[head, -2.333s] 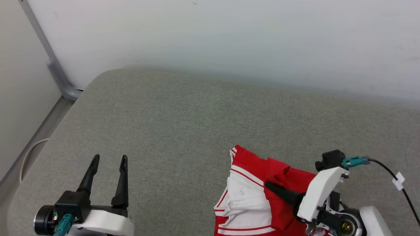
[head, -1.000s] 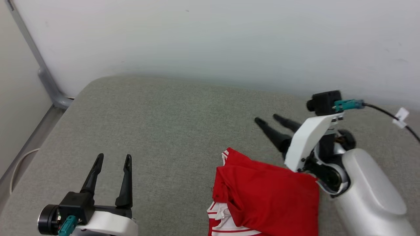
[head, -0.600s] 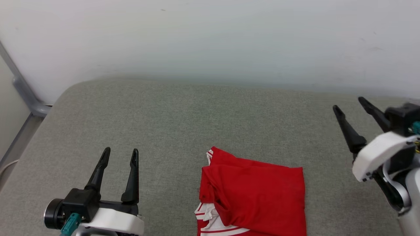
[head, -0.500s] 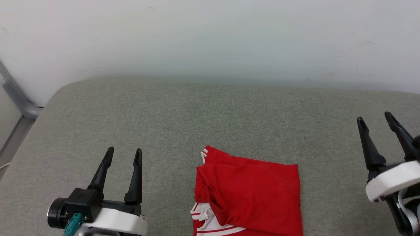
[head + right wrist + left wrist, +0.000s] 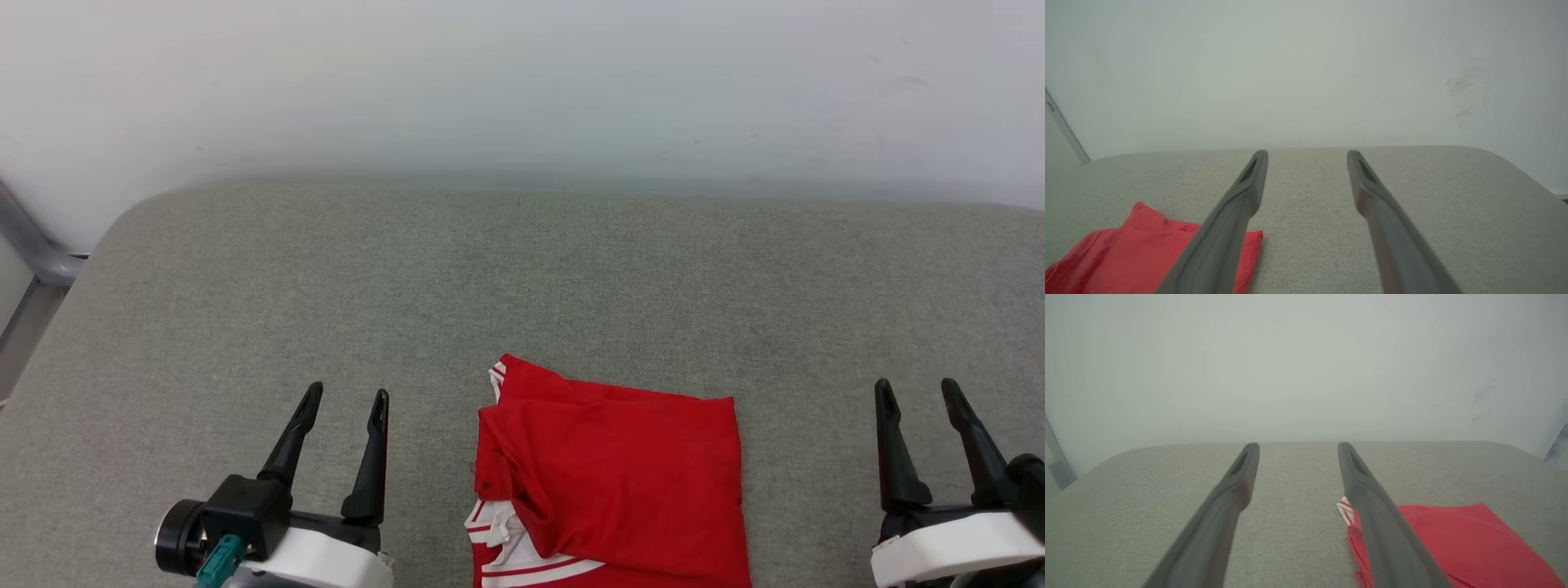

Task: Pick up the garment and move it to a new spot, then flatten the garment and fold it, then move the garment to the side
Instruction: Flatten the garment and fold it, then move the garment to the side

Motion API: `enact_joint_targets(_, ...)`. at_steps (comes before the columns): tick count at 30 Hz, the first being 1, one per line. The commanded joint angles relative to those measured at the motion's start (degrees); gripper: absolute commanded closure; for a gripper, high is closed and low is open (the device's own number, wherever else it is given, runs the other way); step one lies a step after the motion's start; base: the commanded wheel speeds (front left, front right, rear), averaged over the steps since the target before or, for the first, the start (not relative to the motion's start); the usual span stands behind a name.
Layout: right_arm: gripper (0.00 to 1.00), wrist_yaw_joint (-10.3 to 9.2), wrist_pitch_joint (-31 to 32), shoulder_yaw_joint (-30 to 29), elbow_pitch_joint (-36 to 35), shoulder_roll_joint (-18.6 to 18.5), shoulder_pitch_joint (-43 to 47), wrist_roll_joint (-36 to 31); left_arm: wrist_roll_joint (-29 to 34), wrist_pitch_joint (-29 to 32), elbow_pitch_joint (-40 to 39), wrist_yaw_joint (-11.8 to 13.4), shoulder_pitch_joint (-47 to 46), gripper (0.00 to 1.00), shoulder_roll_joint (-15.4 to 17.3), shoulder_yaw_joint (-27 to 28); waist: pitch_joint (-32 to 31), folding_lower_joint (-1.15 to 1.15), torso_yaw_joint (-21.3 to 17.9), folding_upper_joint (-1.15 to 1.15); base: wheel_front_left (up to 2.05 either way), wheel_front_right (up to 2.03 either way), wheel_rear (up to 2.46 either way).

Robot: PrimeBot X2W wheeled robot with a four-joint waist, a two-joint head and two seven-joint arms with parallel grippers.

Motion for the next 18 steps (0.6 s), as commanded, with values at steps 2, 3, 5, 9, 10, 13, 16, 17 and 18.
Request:
enact_joint_targets(2,0.0,-0.05,-0.6,0.1,0.6,0.5,0.6,-0.4,0.0,-0.1,0.3,-0.1,0.2,0.0,0.0,-0.4,0.1,0.0,0.0,0.0,0.0,0.0,0.0)
enact_joint_targets(3,0.0,-0.05,-0.7,0.1,0.8,0.7,0.5,-0.5,0.0,-0.1,0.5,-0.1,0.0,0.0,0.1,-0.5,0.2,0.0,0.0,0.0,0.0,0.0,0.0)
enact_joint_targets(5,0.0,-0.05,-0.7,0.1,1.2,0.8,0.1,-0.6,0.0,-0.1,0.7,-0.1,-0.2,0.0,0.2,-0.6,0.2,0.0,0.0,0.0,0.0,0.0,0.0)
enact_joint_targets(9,0.0,-0.05,0.1,-0.1,1.6,1.0,-0.4,-0.7,0.1,-0.1,0.9,-0.1,-0.7,0.0,0.4,-0.7,0.2,0.0,0.1,0.0,0.0,0.0,0.0)
enact_joint_targets(10,0.0,-0.05,0.5,-0.2,1.6,1.0,-0.4,-0.6,0.1,-0.1,1.0,-0.1,-0.8,0.0,0.5,-0.7,0.2,0.0,0.1,0.0,0.0,0.0,0.0)
enact_joint_targets(13,0.0,-0.05,1.7,0.1,1.6,0.6,-0.5,-0.4,0.3,-0.1,1.0,-0.1,-0.9,0.0,0.5,-0.8,0.5,0.0,0.3,0.0,0.0,0.0,0.0)
enact_joint_targets(16,0.0,-0.05,6.3,1.8,1.2,-0.3,-0.4,0.5,0.3,-0.1,1.0,0.0,-1.3,0.0,0.4,-1.0,1.0,0.0,0.7,0.0,0.0,0.0,0.0)
enact_joint_targets(17,0.0,-0.05,8.7,2.6,0.7,-0.8,-0.5,1.2,0.2,-0.1,1.0,0.0,-1.4,0.0,0.4,-1.1,1.3,0.0,0.9,0.0,0.0,0.0,0.0)
enact_joint_targets(18,0.0,-0.05,11.8,3.4,0.4,-1.4,-0.6,2.0,0.2,-0.1,1.0,0.0,-1.5,0.0,0.4,-1.1,1.6,0.0,1.0,0.0,0.0,0.0,0.0)
